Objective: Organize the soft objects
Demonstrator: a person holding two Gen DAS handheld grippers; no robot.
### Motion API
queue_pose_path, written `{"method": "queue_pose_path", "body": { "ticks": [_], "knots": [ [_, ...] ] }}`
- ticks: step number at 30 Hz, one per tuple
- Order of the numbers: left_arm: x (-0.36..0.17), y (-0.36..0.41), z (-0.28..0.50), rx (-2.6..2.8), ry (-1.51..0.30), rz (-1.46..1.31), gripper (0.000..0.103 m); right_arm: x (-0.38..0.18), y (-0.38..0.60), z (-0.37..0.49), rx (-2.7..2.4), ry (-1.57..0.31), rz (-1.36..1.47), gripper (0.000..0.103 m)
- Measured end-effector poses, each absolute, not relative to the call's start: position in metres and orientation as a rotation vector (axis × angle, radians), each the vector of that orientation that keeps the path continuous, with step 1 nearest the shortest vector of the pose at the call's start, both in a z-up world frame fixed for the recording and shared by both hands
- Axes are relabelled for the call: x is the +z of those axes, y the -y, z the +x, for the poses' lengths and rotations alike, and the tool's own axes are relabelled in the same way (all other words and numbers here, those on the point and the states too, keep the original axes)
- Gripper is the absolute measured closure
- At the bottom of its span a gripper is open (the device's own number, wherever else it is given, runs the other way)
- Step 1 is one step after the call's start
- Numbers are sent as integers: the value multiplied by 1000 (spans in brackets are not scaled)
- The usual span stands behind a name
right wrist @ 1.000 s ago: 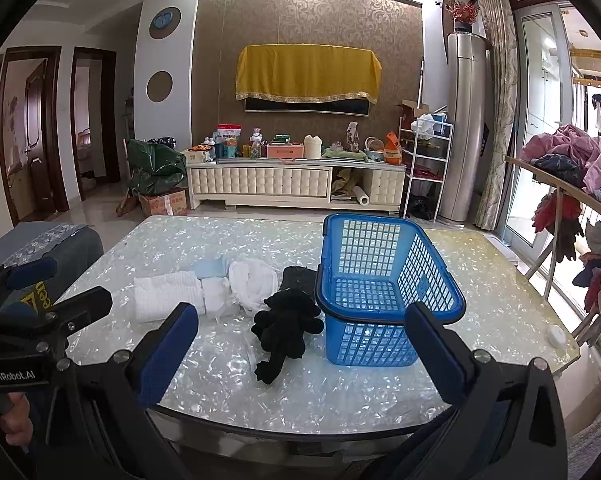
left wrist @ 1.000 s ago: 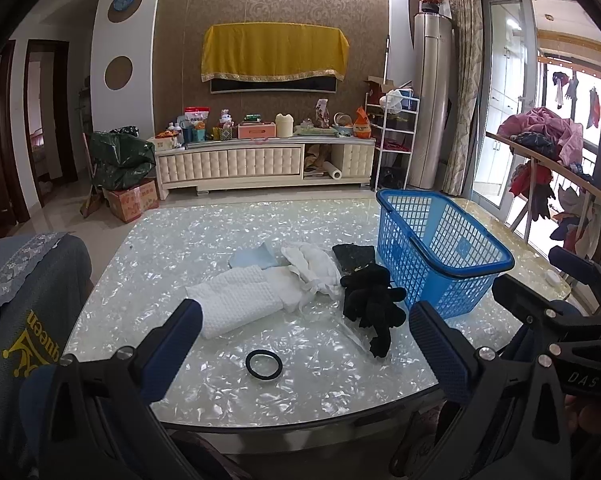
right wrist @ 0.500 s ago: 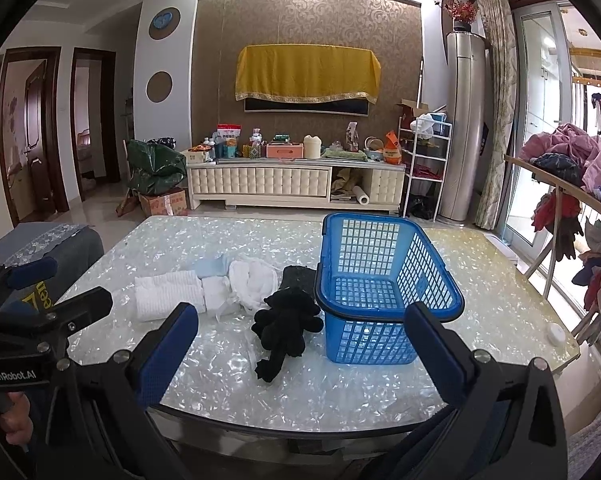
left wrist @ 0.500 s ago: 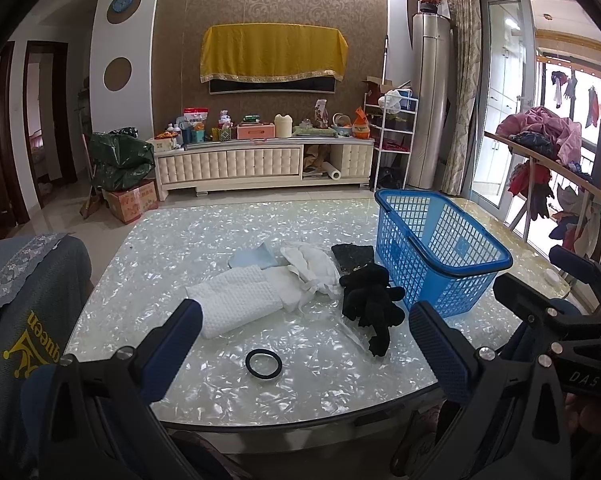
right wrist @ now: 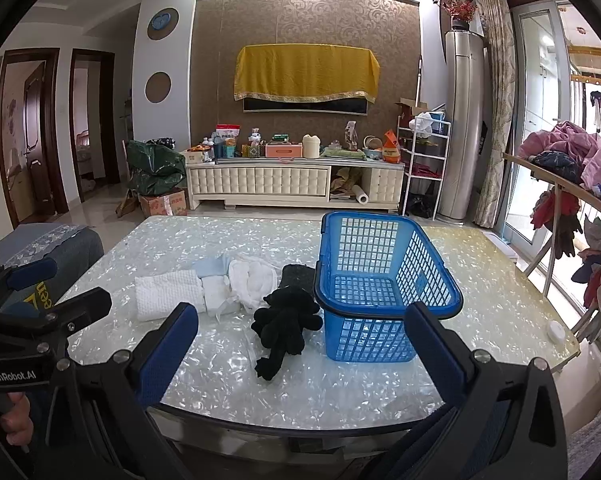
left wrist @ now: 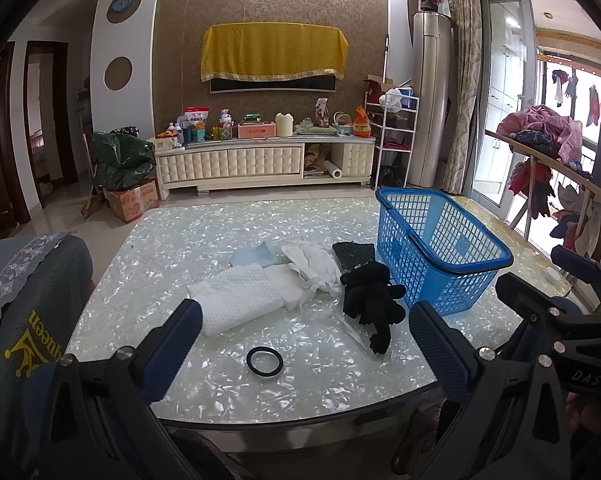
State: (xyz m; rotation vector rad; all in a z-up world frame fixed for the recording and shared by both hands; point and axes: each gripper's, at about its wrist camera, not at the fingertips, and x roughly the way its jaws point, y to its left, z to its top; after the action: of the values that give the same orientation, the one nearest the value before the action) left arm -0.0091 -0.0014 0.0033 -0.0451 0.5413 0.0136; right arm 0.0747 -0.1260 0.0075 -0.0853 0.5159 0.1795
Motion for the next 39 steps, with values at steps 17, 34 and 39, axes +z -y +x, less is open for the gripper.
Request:
{"method": "queue_pose_path", "body": {
  "ticks": [17, 34, 39],
  "knots": [
    [3, 2, -11, 16, -545, -40, 0, 8, 126, 72, 181, -519, -79, 0],
    [5, 3, 5, -3, -574, -26, 0, 10, 124, 85, 141, -529, -113, 0],
    [9, 5, 19, -15, -593, 7, 0, 14, 127, 97, 158, -555, -83, 0]
  ]
}}
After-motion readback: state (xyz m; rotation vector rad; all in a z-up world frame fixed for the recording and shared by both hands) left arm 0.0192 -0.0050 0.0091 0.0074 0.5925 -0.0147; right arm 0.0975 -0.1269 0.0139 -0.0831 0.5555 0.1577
